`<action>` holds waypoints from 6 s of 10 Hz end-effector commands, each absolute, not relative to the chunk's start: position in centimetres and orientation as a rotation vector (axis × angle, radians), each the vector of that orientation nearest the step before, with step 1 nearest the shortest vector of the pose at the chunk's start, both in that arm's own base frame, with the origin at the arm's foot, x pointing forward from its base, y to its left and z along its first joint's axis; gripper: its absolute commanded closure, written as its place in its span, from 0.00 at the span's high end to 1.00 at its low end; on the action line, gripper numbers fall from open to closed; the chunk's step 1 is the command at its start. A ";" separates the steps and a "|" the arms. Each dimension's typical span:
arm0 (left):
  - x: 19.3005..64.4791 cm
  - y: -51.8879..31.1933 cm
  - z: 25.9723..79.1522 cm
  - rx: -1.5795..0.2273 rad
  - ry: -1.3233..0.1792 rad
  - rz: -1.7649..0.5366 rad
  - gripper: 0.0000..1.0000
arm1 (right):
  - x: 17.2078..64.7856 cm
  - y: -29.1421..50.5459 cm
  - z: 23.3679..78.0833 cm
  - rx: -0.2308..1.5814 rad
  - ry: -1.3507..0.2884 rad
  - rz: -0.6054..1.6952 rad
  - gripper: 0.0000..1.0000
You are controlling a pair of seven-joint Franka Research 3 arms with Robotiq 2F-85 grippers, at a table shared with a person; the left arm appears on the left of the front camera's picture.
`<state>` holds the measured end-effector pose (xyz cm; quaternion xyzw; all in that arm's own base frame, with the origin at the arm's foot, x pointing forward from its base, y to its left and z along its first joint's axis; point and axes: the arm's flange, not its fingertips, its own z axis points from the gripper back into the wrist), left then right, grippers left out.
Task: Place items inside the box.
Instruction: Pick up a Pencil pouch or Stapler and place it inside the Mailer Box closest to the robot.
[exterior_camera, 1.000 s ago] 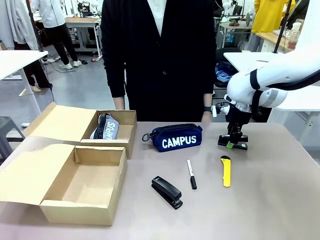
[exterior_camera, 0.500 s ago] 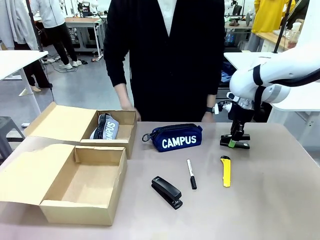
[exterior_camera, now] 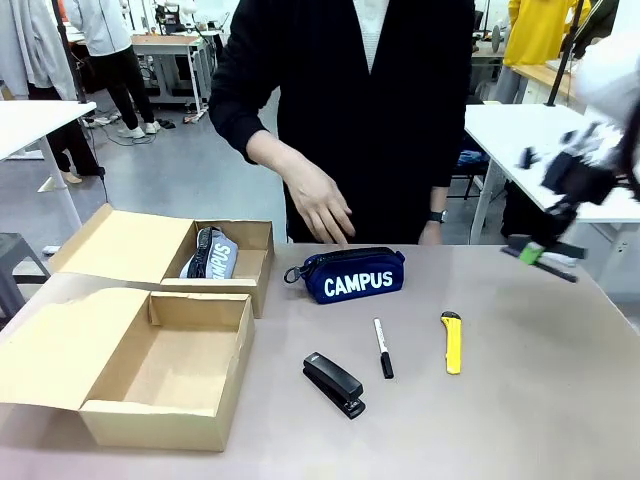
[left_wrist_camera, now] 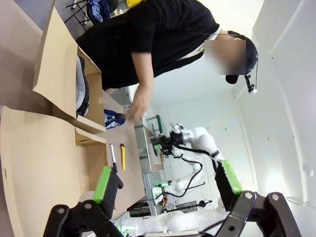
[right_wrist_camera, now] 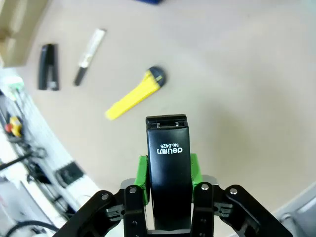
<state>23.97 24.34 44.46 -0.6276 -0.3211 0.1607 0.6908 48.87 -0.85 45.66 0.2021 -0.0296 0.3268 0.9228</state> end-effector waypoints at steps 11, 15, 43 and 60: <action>24.0 24.3 44.6 -1.412 -0.739 0.345 1.00 | 34.2 -0.4 42.6 0.536 -0.092 0.042 0.36; 24.0 24.3 44.6 -1.412 -0.739 0.345 1.00 | 31.6 7.9 44.9 0.445 -0.149 -0.282 0.36; 24.0 24.3 44.6 -1.412 -0.739 0.345 1.00 | 31.5 62.7 38.6 0.396 -0.191 -0.075 1.00; 24.0 24.3 44.6 -1.412 -0.739 0.345 1.00 | 29.5 56.4 42.7 0.352 -0.063 0.085 1.00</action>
